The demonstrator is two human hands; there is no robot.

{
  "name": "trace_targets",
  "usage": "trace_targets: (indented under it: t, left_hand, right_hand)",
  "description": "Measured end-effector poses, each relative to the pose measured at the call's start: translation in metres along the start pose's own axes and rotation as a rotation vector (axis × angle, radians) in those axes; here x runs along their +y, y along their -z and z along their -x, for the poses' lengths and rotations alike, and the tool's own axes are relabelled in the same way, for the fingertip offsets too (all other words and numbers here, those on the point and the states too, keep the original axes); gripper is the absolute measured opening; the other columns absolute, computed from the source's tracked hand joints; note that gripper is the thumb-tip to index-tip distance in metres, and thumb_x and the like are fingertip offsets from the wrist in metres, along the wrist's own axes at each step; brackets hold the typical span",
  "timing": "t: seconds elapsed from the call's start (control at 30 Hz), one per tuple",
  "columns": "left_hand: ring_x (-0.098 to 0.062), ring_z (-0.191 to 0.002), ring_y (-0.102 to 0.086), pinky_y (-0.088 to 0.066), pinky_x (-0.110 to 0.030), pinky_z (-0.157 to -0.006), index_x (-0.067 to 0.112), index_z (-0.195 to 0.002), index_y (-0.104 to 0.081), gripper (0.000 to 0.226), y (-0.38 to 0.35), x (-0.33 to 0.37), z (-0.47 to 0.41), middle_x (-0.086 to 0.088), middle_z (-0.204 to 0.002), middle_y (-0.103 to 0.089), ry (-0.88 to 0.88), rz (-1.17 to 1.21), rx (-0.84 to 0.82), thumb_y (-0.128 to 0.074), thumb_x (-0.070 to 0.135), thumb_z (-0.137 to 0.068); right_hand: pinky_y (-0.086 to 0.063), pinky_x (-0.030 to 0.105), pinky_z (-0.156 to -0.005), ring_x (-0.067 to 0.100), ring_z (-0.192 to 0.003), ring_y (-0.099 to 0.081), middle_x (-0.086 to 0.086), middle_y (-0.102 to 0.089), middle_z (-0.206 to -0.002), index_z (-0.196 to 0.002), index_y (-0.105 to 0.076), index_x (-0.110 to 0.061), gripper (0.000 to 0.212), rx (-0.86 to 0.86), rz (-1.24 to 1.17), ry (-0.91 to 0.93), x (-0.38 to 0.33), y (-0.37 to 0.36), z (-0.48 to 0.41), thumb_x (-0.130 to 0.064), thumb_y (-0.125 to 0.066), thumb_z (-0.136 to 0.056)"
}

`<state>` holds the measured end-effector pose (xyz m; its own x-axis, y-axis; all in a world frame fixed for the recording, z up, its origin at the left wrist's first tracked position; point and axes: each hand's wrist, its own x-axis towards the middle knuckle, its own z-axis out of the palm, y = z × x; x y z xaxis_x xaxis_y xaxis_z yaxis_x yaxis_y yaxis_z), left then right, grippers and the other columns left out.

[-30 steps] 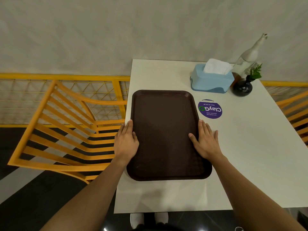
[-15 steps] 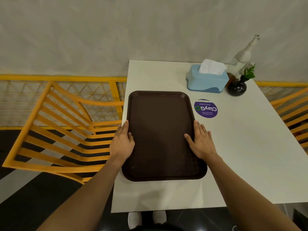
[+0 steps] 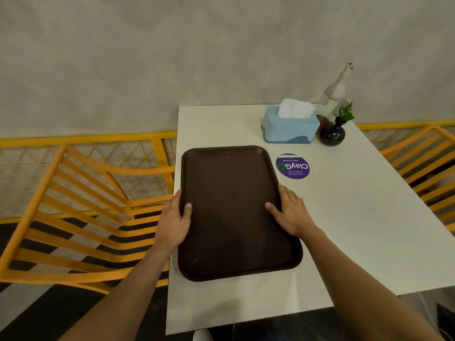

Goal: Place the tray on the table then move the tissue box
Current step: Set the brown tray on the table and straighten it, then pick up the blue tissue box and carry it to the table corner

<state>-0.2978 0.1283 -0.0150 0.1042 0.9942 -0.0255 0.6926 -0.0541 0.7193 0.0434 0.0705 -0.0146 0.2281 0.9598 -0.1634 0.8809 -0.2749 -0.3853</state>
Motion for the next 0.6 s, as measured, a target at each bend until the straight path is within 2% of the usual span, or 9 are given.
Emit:
trace_targets:
  t: [0.1, 0.27, 0.47, 0.6]
  left_hand:
    - [-0.028, -0.149, -0.031, -0.032, -0.049, -0.119, 0.017, -0.160, -0.026, 0.065, 0.007, 0.003, -0.005, -0.009, -0.161, -0.036, -0.024, -0.002, 0.039, -0.039, 0.049, -0.105]
    - [-0.030, -0.142, -0.039, -0.036, -0.048, -0.114, 0.022, -0.155, -0.034, 0.056, 0.005, 0.039, -0.026, -0.008, -0.154, -0.041, -0.104, 0.005, 0.119, -0.042, 0.046, -0.105]
    - [-0.027, -0.151, -0.024, -0.027, -0.047, -0.118, 0.029, -0.161, -0.017, 0.072, -0.030, 0.117, -0.060, -0.005, -0.164, -0.030, -0.177, 0.045, 0.091, -0.055, 0.037, -0.101]
    - [-0.026, -0.150, -0.028, -0.030, -0.048, -0.119, 0.031, -0.160, -0.016, 0.076, -0.065, 0.171, -0.090, -0.005, -0.162, -0.031, -0.214, 0.068, 0.057, -0.059, 0.039, -0.098]
  right_hand:
    - [-0.018, 0.051, -0.126, 0.030, -0.157, -0.016, 0.005, -0.016, -0.171, -0.164, -0.007, -0.022, 0.088, 0.051, -0.119, -0.008, 0.001, 0.009, 0.002, -0.072, -0.036, -0.097]
    - [-0.019, 0.047, -0.123, 0.028, -0.156, -0.015, 0.004, -0.020, -0.170, -0.163, -0.013, -0.022, 0.084, 0.092, -0.217, 0.006, 0.015, 0.031, -0.002, -0.069, -0.038, -0.099]
    - [-0.031, 0.044, -0.118, 0.026, -0.150, -0.026, 0.005, -0.032, -0.163, -0.160, -0.024, -0.022, 0.074, 0.136, -0.250, -0.001, 0.039, 0.065, -0.028, -0.058, -0.049, -0.101]
    - [-0.038, 0.043, -0.116, 0.025, -0.146, -0.033, 0.004, -0.038, -0.161, -0.159, -0.028, -0.022, 0.073, 0.196, -0.283, 0.038, 0.059, 0.099, -0.064, -0.051, -0.058, -0.099]
